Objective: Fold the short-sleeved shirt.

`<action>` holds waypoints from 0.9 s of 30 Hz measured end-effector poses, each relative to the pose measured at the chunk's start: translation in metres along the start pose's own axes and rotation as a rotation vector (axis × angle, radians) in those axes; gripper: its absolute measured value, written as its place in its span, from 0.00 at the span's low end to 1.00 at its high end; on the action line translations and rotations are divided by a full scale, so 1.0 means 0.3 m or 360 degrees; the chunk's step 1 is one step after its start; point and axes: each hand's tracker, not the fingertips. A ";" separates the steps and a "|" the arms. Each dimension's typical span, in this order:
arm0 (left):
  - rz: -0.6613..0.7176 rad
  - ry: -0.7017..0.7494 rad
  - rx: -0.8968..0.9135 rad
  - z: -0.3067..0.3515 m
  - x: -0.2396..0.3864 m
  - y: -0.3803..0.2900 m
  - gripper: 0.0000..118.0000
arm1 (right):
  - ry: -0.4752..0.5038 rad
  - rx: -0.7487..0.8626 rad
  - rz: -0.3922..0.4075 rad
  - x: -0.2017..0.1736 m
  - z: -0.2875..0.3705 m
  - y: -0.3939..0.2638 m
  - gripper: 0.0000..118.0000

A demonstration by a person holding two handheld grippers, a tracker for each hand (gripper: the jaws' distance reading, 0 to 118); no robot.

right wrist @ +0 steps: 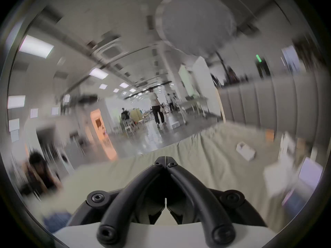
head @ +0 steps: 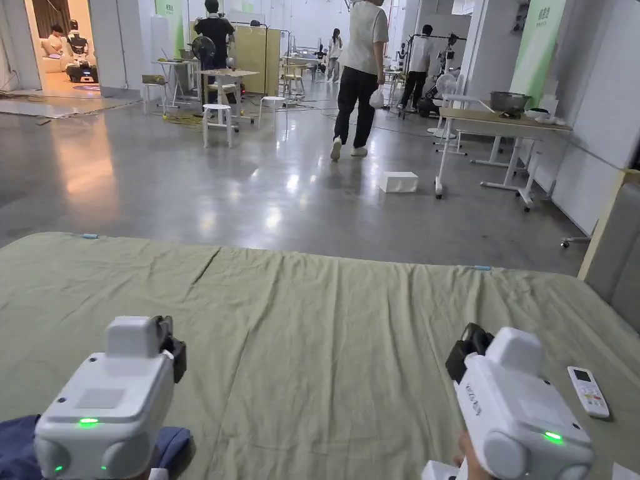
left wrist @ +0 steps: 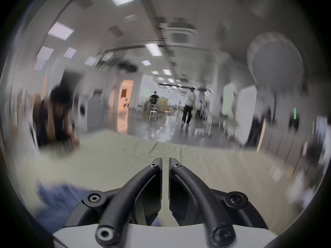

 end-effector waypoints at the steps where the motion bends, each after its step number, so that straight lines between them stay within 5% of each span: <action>1: -0.0307 0.0000 0.0024 0.005 0.044 -0.006 0.06 | 0.0053 0.0007 0.0337 -0.034 -0.003 0.002 0.00; 3: -0.0860 0.0019 0.0024 0.005 0.098 -0.030 0.06 | 0.0113 0.0260 0.1110 -0.113 0.018 0.008 0.00; 4: -0.1144 0.0017 0.0014 0.002 0.120 -0.047 0.06 | 0.0120 0.0205 0.1364 -0.138 0.015 -0.022 0.00; 6: -0.1614 0.0046 0.0039 0.004 0.131 -0.096 0.06 | 0.0079 0.0353 0.2069 -0.182 0.021 -0.087 0.00; 7: -0.1720 0.0024 0.0044 0.006 0.128 -0.112 0.06 | 0.0103 0.0457 0.2282 -0.181 0.033 -0.108 0.00; 8: -0.1732 0.0014 0.0060 0.009 0.117 -0.122 0.06 | 0.0160 0.0420 0.2274 -0.154 0.025 -0.113 0.00; 13: -0.1231 0.0021 -0.0016 0.006 0.061 -0.094 0.06 | 0.0159 0.0292 0.1980 -0.145 0.056 -0.041 0.00; 21: 0.0282 -0.0151 -0.0007 0.017 -0.008 -0.041 0.06 | 0.0067 -0.0162 0.0164 0.016 -0.013 -0.011 0.00; 25: 0.0622 -0.0093 -0.0040 0.012 -0.019 -0.043 0.06 | 0.0052 -0.0105 -0.0007 0.012 0.016 -0.020 0.00; 27: 0.0591 -0.0074 -0.0025 0.020 -0.007 -0.037 0.06 | 0.0056 -0.0092 0.0061 0.000 0.017 -0.031 0.00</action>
